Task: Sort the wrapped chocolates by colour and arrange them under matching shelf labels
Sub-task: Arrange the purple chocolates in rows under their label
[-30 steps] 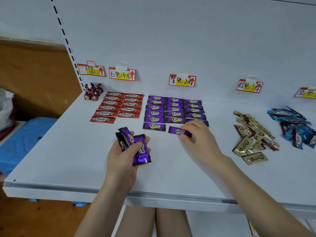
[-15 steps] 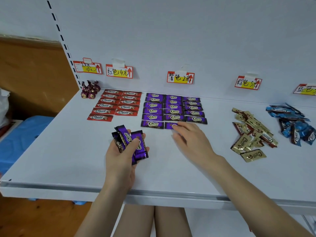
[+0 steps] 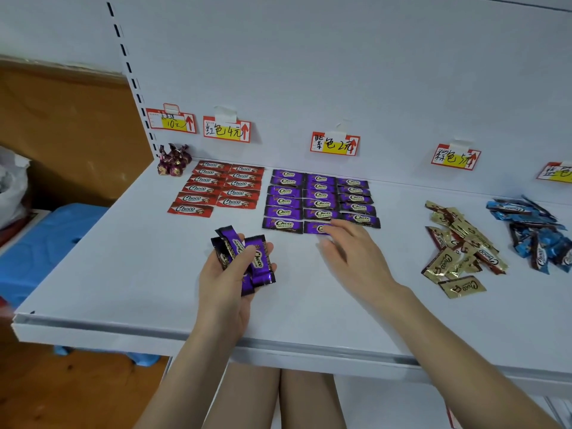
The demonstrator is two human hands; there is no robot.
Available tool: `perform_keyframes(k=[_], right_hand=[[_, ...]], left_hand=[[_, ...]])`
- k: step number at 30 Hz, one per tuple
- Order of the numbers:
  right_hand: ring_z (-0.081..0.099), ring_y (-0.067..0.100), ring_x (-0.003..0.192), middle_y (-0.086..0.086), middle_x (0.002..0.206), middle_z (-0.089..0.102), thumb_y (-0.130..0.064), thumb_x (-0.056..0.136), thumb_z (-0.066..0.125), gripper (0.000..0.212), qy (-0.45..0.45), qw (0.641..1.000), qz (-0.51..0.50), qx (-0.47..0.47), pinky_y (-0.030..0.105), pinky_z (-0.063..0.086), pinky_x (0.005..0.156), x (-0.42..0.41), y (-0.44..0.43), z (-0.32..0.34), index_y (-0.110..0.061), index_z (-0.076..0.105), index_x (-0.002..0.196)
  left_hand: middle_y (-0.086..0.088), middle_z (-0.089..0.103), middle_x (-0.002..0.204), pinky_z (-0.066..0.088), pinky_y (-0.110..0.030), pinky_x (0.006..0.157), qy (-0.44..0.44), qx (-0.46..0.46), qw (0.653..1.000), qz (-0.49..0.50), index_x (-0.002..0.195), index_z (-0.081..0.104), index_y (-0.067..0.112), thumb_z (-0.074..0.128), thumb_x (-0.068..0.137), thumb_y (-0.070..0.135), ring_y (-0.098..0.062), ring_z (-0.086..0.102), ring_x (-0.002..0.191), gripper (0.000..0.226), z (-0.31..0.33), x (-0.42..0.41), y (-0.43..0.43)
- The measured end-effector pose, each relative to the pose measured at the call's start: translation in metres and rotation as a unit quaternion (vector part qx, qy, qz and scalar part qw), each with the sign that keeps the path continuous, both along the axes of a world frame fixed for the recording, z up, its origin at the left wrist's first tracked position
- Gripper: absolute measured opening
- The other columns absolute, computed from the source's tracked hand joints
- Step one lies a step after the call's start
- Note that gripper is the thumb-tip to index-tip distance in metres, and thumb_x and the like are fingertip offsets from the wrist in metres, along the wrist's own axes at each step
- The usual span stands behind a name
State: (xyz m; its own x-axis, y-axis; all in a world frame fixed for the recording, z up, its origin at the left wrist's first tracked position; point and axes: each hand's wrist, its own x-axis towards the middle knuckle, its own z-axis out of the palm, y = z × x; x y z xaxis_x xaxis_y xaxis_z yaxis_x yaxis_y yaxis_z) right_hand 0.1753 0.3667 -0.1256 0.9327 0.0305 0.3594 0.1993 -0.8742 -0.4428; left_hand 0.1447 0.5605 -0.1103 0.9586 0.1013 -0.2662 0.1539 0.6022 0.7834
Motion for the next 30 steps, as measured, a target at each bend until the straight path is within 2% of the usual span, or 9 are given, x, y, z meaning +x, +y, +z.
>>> perform_keyframes(k=[3, 4, 7, 13, 16, 20, 23, 26, 30], right_hand=[[0.044, -0.004, 0.098, -0.012, 0.107, 0.055, -0.018, 0.091, 0.053, 0.017, -0.009, 0.991, 0.0, 0.132, -0.004, 0.026, 0.081, -0.007, 0.002, 0.011, -0.018, 0.065, 0.104], [0.047, -0.008, 0.091, -0.012, 0.101, 0.058, -0.017, 0.09, 0.055, 0.013, -0.008, 0.983, 0.005, 0.181, -0.003, 0.03, 0.078, -0.01, 0.004, 0.017, -0.022, 0.065, 0.097], [0.055, -0.007, 0.081, -0.02, 0.085, 0.064, -0.016, 0.087, 0.06, 0.021, 0.008, 0.961, 0.042, 0.272, 0.004, 0.041, 0.068, -0.022, 0.014, 0.037, -0.036, 0.061, 0.081], [0.053, -0.002, 0.061, -0.014, 0.065, 0.062, -0.025, 0.077, 0.071, 0.012, 0.061, 0.949, 0.095, 0.293, 0.008, 0.039, 0.056, -0.043, 0.038, 0.054, -0.03, 0.061, 0.076], [0.056, -0.001, 0.06, -0.006, 0.069, 0.063, -0.021, 0.077, 0.072, 0.021, 0.08, 0.943, 0.077, 0.314, 0.008, 0.041, 0.055, -0.048, 0.039, 0.053, -0.032, 0.055, 0.082], [0.058, 0.002, 0.064, -0.003, 0.073, 0.063, -0.015, 0.079, 0.07, 0.021, 0.09, 0.931, 0.073, 0.347, 0.015, 0.047, 0.06, -0.049, 0.035, 0.052, -0.031, 0.058, 0.086], [0.056, -0.003, 0.068, -0.01, 0.073, 0.059, -0.012, 0.083, 0.066, 0.021, 0.088, 0.943, 0.085, 0.309, 0.013, 0.047, 0.061, -0.05, 0.029, 0.051, -0.031, 0.06, 0.089], [0.052, -0.009, 0.086, -0.02, 0.088, 0.056, -0.016, 0.086, 0.063, 0.019, 0.036, 0.976, 0.098, 0.189, 0.005, 0.042, 0.069, -0.053, 0.023, 0.048, -0.022, 0.065, 0.104], [0.05, 0.005, 0.098, -0.004, 0.104, 0.06, -0.029, 0.084, 0.065, 0.033, 0.012, 0.991, 0.111, 0.077, 0.015, 0.043, 0.077, -0.056, 0.017, 0.043, -0.018, 0.063, 0.115]], left_hand=[[-0.007, 0.074, 0.083, 0.059, -0.033, 0.061, 0.009, -0.054, 0.998, -0.016, 0.103, 0.057, 0.015, 0.052, 0.089, -0.002, -0.025, 0.072, 0.082, 0.023, 0.004, -0.002, 0.002], [-0.009, 0.074, 0.086, 0.059, -0.034, 0.062, 0.005, -0.056, 0.998, -0.023, 0.105, 0.057, 0.013, 0.051, 0.089, -0.003, -0.026, 0.071, 0.084, 0.023, 0.006, -0.003, 0.001], [-0.012, 0.073, 0.092, 0.059, -0.033, 0.066, -0.018, -0.046, 0.997, -0.051, 0.108, 0.057, 0.01, 0.051, 0.09, -0.002, -0.026, 0.071, 0.088, 0.023, 0.011, -0.009, -0.007], [-0.007, 0.073, 0.098, 0.057, -0.025, 0.065, -0.07, -0.034, 0.992, -0.095, 0.113, 0.059, 0.013, 0.052, 0.089, 0.001, -0.019, 0.071, 0.086, 0.027, 0.022, -0.018, -0.025], [-0.008, 0.072, 0.103, 0.056, -0.024, 0.067, -0.102, -0.051, 0.986, -0.117, 0.116, 0.058, 0.011, 0.049, 0.089, 0.001, -0.02, 0.07, 0.092, 0.03, 0.026, -0.021, -0.03], [-0.007, 0.071, 0.104, 0.056, -0.025, 0.071, -0.107, -0.042, 0.985, -0.126, 0.115, 0.058, 0.012, 0.051, 0.088, 0.003, -0.019, 0.069, 0.094, 0.03, 0.027, -0.02, -0.031], [-0.004, 0.073, 0.097, 0.057, -0.026, 0.073, -0.094, -0.015, 0.988, -0.121, 0.107, 0.061, 0.013, 0.052, 0.089, 0.001, -0.018, 0.07, 0.092, 0.023, 0.025, -0.018, -0.032], [-0.001, 0.074, 0.091, 0.057, -0.023, 0.069, -0.08, 0.013, 0.99, -0.115, 0.102, 0.062, 0.013, 0.052, 0.09, -0.001, -0.015, 0.07, 0.087, 0.021, 0.023, -0.015, -0.035], [-0.006, 0.073, 0.098, 0.058, -0.026, 0.071, -0.051, 0.025, 0.991, -0.118, 0.108, 0.062, 0.011, 0.053, 0.09, 0.0, -0.019, 0.07, 0.091, 0.023, 0.018, -0.013, -0.041]])
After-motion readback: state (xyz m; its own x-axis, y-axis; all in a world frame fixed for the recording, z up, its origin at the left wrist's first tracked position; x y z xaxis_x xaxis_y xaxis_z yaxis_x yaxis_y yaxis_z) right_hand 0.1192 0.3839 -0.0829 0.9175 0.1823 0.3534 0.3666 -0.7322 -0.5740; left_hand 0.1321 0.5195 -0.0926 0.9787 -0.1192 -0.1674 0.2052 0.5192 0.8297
